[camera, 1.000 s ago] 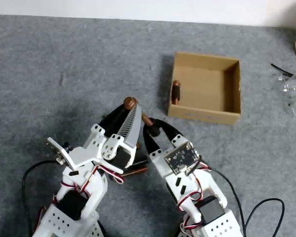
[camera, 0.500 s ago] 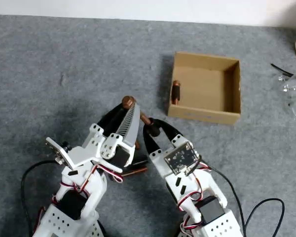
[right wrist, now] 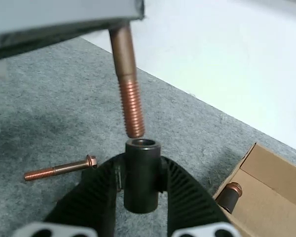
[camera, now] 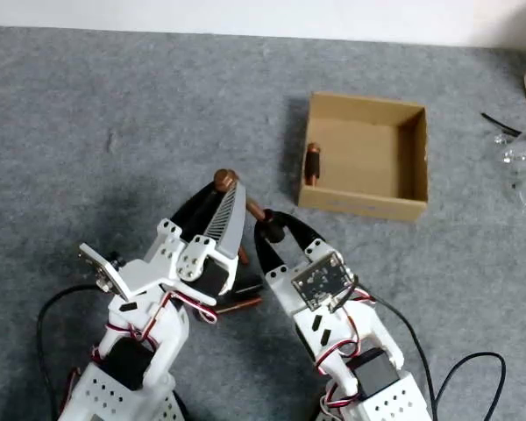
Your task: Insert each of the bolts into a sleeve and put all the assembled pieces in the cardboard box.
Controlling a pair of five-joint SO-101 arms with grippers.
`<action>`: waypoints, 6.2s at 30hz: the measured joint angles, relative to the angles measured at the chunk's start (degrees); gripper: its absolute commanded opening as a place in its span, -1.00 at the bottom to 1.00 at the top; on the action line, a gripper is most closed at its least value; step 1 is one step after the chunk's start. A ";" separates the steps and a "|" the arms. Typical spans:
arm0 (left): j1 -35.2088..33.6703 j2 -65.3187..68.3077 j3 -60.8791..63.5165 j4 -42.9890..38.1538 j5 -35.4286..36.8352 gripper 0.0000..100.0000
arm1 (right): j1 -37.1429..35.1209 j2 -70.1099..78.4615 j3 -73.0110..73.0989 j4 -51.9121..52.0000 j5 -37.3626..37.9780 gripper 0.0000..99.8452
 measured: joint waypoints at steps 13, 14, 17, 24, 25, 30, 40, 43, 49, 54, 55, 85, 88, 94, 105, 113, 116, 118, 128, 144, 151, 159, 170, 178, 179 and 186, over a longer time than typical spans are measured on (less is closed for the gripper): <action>0.00 6.59 -5.19 2.99 0.00 -0.99 | 0.00 0.00 0.00 0.00 0.00 -0.99; -0.09 8.97 -6.33 2.99 0.00 -0.99 | 0.00 0.09 0.00 0.09 0.00 -0.99; -0.18 15.30 -9.05 2.73 0.00 -0.99 | 0.00 0.09 0.00 0.09 0.00 -0.99; 3.25 19.08 -10.29 1.85 0.00 -0.99 | -0.09 -0.09 0.00 0.00 0.00 -0.99; 4.13 20.13 -10.20 1.93 -0.09 -0.99 | 0.09 -0.09 0.00 0.00 0.00 -0.99; 4.57 20.40 -10.02 2.02 -0.18 -0.99 | 0.09 -0.26 0.00 0.00 0.00 -0.99; 4.75 20.40 -8.62 2.81 0.09 -0.99 | 0.26 -0.26 0.00 0.09 0.09 -0.99; 6.59 20.40 -7.03 4.04 -0.09 -0.99 | 0.53 -0.26 0.00 0.09 0.09 -0.99; 7.03 20.31 -5.63 4.04 0.18 -0.99 | 0.53 -0.26 0.00 0.09 0.09 -0.99; 7.03 20.31 -5.63 4.04 -0.70 -0.99 | 0.53 -0.26 0.00 0.09 0.18 -0.99; 7.21 20.31 -5.63 4.04 -1.67 -0.96 | 0.53 -0.26 0.00 0.09 0.18 -0.99; -7.47 20.31 -6.07 8.26 2.29 -0.32 | 3.96 -0.18 0.00 0.09 0.26 -0.99; -7.56 20.31 -6.07 8.44 -2.55 -0.32 | 5.36 -0.18 0.00 0.09 0.26 -0.99; -7.82 20.31 -6.07 16.00 -8.44 -0.32 | 7.65 -0.18 0.00 0.09 0.26 -0.99; -13.45 20.31 -7.82 31.65 -18.20 -0.32 | 12.13 -0.18 0.00 0.09 -2.46 -0.99; -20.48 20.31 -7.82 39.74 -22.95 -0.32 | 16.44 -0.18 0.00 0.18 -5.45 -0.99; -23.65 20.31 -7.82 43.52 -23.65 -0.32 | 16.97 -0.18 0.00 1.85 -5.54 -0.99; -25.58 20.31 -8.35 46.33 -26.81 -0.32 | 16.88 -0.18 0.00 2.29 -5.54 -0.99; -27.16 20.31 -8.53 47.47 -31.82 -0.32 | 17.14 -0.18 0.00 4.57 -5.54 -0.99; -29.27 7.12 -4.84 49.05 -32.09 -0.54 | 18.37 -0.18 0.00 4.57 -5.54 -0.99; -32.09 -0.18 -4.22 53.36 -31.91 -0.54 | 18.64 -0.18 0.00 4.57 -5.54 -0.99; -35.69 -0.18 -4.04 52.48 -29.01 -0.66 | 18.64 -0.18 0.00 4.57 -5.54 -0.99; -35.69 -0.26 -1.49 46.24 -33.85 -0.99 | 26.46 -0.18 0.00 0.00 -5.54 -0.99; -35.69 -0.26 -1.49 46.24 -34.64 -0.99 | 26.55 -0.18 -0.35 -0.44 -2.11 -0.99; -35.78 -0.26 -1.49 46.24 -34.64 -0.99 | 26.55 -0.18 -0.79 0.79 -1.93 -0.99; -35.78 -0.26 -1.49 46.24 -34.64 -0.98 | 26.02 -0.26 -3.43 1.49 -1.41 -0.99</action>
